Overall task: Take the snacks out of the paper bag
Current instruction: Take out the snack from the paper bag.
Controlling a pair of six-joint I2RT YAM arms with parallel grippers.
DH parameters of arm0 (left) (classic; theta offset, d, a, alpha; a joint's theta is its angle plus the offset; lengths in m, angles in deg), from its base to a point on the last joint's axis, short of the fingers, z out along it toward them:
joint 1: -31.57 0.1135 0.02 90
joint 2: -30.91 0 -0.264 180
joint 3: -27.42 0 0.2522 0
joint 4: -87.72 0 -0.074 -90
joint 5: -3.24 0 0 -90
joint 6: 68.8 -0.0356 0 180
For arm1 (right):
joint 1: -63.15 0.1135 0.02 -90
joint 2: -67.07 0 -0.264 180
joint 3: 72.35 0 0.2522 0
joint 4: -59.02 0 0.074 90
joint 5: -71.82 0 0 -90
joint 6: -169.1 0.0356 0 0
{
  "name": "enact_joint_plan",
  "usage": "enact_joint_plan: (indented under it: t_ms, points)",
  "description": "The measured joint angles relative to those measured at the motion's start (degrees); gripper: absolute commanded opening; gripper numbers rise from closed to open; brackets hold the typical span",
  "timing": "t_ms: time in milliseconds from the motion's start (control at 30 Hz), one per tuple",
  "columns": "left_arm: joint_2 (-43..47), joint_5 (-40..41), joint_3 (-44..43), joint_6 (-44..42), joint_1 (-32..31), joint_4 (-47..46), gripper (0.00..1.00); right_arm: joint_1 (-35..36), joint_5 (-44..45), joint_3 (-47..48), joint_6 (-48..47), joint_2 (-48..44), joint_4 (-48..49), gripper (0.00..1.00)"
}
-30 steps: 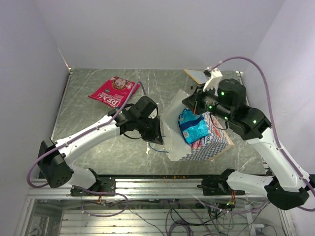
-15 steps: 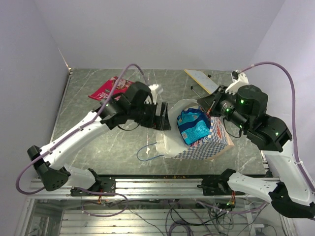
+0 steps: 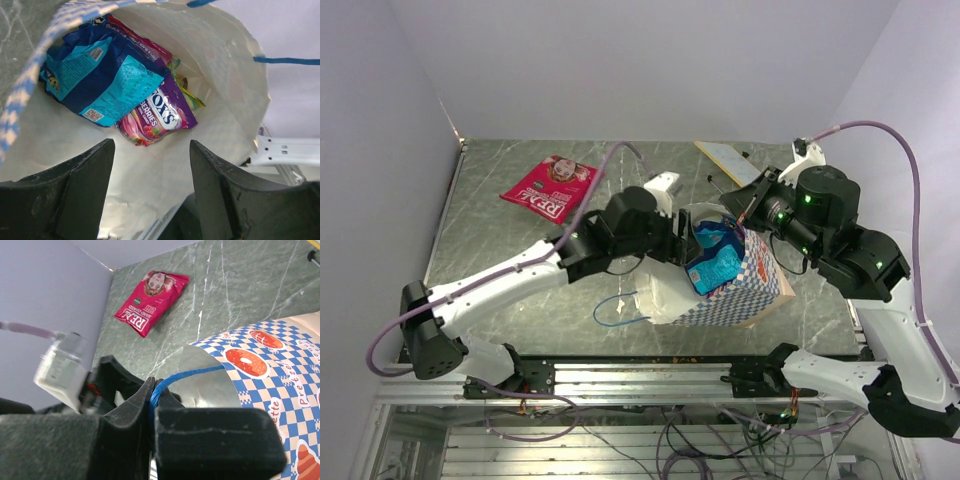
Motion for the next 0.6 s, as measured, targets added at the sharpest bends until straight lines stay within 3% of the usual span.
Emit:
enact_joint_plan:
  t_ms: [233, 500, 600]
  points:
    - [-5.8, 9.9, 4.5, 1.0, -5.4, -12.8, 0.72, 0.0, -0.4, 1.0, 0.4, 1.5, -0.1, 0.00]
    - [-16.5, 17.2, 6.8, 0.1, -5.4, -23.5, 0.67, 0.0, -0.3, 3.2, 0.4, 1.7, -2.1, 0.00]
    - [-19.8, 19.1, 7.4, -1.0, -5.4, -27.3, 0.73, 0.0, -0.2, 3.8, 0.3, 1.7, -3.5, 0.00]
